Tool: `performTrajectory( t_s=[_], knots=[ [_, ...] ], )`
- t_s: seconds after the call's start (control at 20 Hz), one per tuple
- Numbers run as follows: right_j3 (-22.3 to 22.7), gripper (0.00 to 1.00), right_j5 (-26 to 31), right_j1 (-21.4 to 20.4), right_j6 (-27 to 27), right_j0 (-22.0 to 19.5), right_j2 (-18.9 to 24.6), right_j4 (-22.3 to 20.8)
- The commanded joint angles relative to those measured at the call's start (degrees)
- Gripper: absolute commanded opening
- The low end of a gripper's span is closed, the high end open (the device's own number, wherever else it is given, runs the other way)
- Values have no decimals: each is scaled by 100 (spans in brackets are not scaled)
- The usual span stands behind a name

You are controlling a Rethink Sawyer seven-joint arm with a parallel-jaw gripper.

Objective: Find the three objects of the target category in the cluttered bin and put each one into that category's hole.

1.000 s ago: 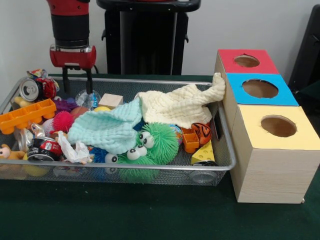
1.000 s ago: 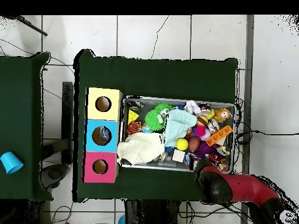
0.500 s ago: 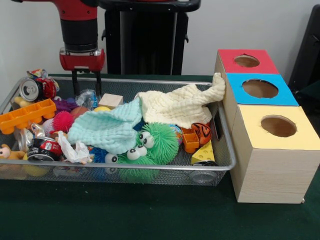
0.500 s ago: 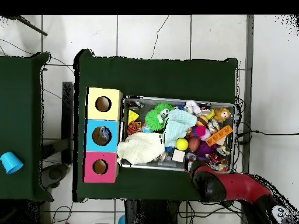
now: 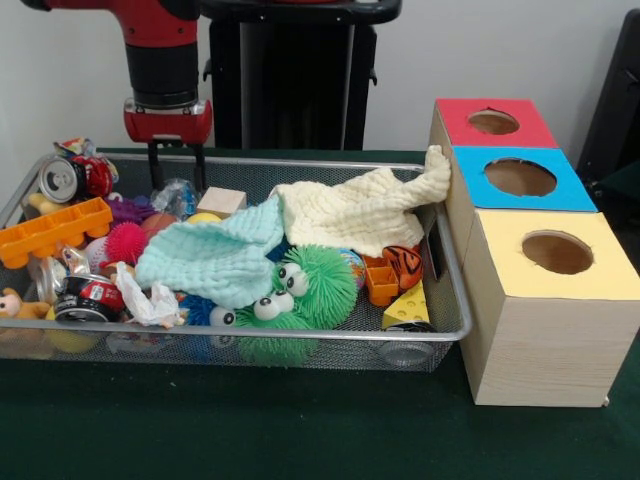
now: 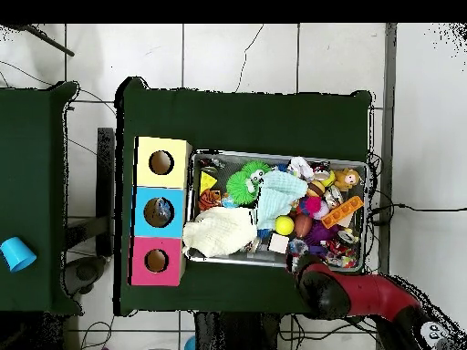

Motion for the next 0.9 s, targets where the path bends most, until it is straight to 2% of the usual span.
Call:
performTrajectory(
  t_s=[0.05, 0.4, 0.9],
  knots=[
    [-95, 100, -361, 240, 198, -34, -10, -392],
    [-229, 100, -393, 384, 125, -113, -10, -512],
    [-370, 100, -601, 501, 297, 103, -227, -541]
  ],
)
